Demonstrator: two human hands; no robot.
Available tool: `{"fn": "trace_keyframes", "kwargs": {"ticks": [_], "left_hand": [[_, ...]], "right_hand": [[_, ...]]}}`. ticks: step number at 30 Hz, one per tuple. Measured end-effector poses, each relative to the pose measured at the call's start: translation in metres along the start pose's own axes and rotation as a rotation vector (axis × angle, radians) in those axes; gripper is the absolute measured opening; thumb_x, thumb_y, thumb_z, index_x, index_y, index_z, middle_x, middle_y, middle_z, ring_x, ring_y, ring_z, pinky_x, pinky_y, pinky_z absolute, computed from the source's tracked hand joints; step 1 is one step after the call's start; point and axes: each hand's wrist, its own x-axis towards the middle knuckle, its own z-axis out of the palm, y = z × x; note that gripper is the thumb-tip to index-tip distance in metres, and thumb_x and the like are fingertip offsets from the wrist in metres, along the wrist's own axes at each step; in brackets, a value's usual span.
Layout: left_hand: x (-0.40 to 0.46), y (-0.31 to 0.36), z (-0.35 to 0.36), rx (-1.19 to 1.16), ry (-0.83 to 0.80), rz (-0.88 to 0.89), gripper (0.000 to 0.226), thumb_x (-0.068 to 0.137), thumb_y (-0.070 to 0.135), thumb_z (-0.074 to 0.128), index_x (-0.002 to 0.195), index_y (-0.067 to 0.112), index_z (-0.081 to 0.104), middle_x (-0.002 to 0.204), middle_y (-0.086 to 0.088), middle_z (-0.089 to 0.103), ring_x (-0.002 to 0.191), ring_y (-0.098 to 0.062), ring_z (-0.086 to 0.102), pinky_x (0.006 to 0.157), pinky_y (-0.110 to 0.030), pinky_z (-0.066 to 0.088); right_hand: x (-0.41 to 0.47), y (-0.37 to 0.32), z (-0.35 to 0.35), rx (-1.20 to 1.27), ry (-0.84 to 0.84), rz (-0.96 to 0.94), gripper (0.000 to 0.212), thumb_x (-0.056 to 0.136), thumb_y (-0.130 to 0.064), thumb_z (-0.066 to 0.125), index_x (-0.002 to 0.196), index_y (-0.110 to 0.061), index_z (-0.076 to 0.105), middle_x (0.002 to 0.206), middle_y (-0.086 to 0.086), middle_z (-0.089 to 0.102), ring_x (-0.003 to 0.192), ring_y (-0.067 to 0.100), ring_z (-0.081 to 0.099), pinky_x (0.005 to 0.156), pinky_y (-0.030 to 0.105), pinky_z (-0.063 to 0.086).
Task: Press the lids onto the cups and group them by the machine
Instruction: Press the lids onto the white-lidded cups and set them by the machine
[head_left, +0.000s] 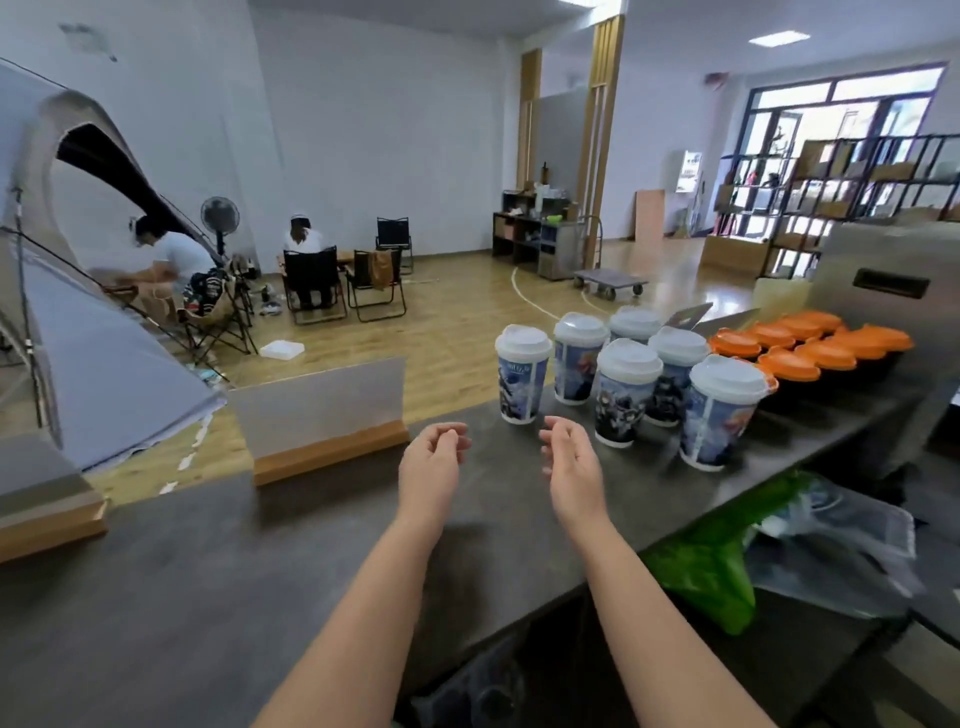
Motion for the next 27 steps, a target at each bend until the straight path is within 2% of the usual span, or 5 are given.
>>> {"fn": "trace_keyframes", "kwargs": {"ticks": [4, 14, 20, 23, 27], "left_hand": [[0.046, 0.016, 0.058, 0.097, 0.015, 0.0, 0.02, 0.102, 0.03, 0.041, 0.102, 0.022, 0.059, 0.11, -0.005, 0.066, 0.108, -0.025, 0.059, 0.103, -0.044, 0.044], [0.113, 0.048, 0.129, -0.021, 0.078, -0.085, 0.049, 0.108, 0.037, 0.021, 0.146, 0.01, 0.036, 0.144, -0.004, 0.044, 0.117, -0.014, 0.039, 0.089, -0.024, 0.025], [0.122, 0.041, 0.139, -0.091, 0.039, -0.15, 0.043, 0.107, 0.039, 0.021, 0.119, 0.017, 0.056, 0.114, -0.001, 0.062, 0.087, -0.005, 0.056, 0.066, -0.021, 0.042], [0.114, 0.031, 0.125, -0.048, 0.083, -0.047, 0.039, 0.106, 0.041, 0.022, 0.112, 0.025, 0.057, 0.112, -0.002, 0.065, 0.101, -0.011, 0.06, 0.081, -0.025, 0.047], [0.073, 0.022, 0.088, -0.103, 0.166, 0.051, 0.044, 0.106, 0.04, 0.023, 0.121, 0.023, 0.06, 0.115, 0.0, 0.067, 0.106, -0.008, 0.061, 0.081, -0.023, 0.048]], "right_hand": [[0.063, -0.001, -0.014, -0.064, -0.129, 0.027, 0.043, 0.105, -0.032, 0.034, 0.145, -0.016, 0.037, 0.149, 0.003, 0.041, 0.13, 0.011, 0.039, 0.109, 0.023, 0.027], [0.157, 0.001, 0.002, 0.049, -0.149, 0.119, 0.051, 0.105, -0.037, 0.03, 0.151, -0.016, 0.025, 0.153, 0.005, 0.035, 0.141, 0.021, 0.032, 0.109, 0.03, 0.025], [0.169, 0.016, 0.023, 0.045, -0.164, 0.124, 0.066, 0.093, -0.062, 0.03, 0.138, -0.017, 0.047, 0.139, 0.004, 0.051, 0.131, 0.021, 0.046, 0.112, 0.048, 0.035], [0.154, 0.011, 0.023, 0.089, -0.169, 0.055, 0.045, 0.098, -0.052, 0.034, 0.121, -0.018, 0.053, 0.121, 0.004, 0.058, 0.118, 0.023, 0.053, 0.104, 0.046, 0.041], [0.105, -0.006, 0.035, 0.168, -0.242, -0.042, 0.057, 0.076, -0.069, 0.032, 0.103, -0.023, 0.052, 0.11, 0.003, 0.06, 0.104, 0.019, 0.056, 0.088, 0.035, 0.047]]}}
